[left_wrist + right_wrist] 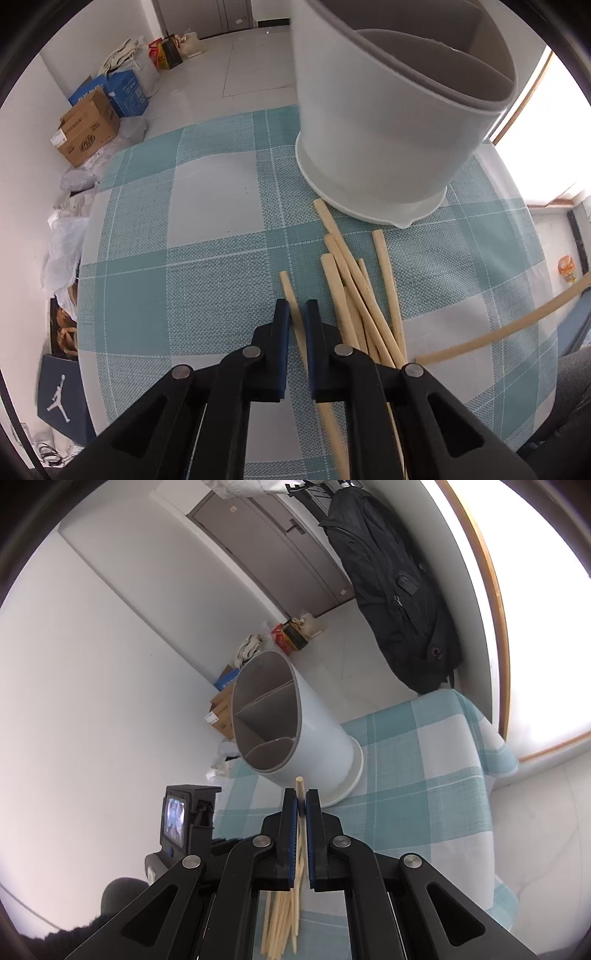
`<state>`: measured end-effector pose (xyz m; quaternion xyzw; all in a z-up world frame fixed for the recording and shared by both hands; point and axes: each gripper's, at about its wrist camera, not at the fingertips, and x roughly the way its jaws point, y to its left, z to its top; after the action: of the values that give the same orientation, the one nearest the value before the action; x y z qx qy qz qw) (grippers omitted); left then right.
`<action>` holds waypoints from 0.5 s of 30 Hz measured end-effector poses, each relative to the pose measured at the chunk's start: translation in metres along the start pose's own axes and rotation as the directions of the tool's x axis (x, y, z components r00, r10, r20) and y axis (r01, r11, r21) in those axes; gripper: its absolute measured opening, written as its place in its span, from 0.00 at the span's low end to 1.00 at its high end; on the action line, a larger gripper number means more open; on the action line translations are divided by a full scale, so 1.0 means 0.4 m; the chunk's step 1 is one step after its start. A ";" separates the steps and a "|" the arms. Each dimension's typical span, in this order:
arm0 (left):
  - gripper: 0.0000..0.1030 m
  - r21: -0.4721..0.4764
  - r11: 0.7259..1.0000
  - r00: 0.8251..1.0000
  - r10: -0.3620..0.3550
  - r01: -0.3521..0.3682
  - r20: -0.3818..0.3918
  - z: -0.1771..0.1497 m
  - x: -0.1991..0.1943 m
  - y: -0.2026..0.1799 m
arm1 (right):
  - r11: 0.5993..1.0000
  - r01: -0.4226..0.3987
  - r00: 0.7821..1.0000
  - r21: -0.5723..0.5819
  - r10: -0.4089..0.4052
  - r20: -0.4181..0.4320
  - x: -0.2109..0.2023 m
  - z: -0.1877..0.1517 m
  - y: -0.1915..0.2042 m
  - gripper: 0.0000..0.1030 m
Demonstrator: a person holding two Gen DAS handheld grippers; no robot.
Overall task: Organize utensils
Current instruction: 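Close the left tool on a chopstick while the right tool lifts its chopstick, then raise both held chopsticks upright and carry them over the utensil holder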
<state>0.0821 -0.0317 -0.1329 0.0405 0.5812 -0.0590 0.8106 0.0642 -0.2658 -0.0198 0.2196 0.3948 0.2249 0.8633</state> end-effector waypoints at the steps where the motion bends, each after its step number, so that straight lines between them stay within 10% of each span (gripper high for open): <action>1: 0.02 -0.008 1.000 1.000 -0.001 0.001 -0.002 0.002 0.000 0.000 | 1.000 -0.001 1.000 0.000 0.001 0.001 -0.001 0.000 0.001 0.04; 15: 0.02 -0.111 0.986 0.952 -0.089 0.126 0.292 0.012 -0.184 0.066 | 0.999 0.006 0.999 -0.054 -0.003 0.044 -0.015 -0.003 0.035 0.03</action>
<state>0.0670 -0.0025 -0.0619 -0.0522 0.4619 -0.0709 0.8826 0.0568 -0.2577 -0.0090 0.2001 0.3700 0.2288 0.8779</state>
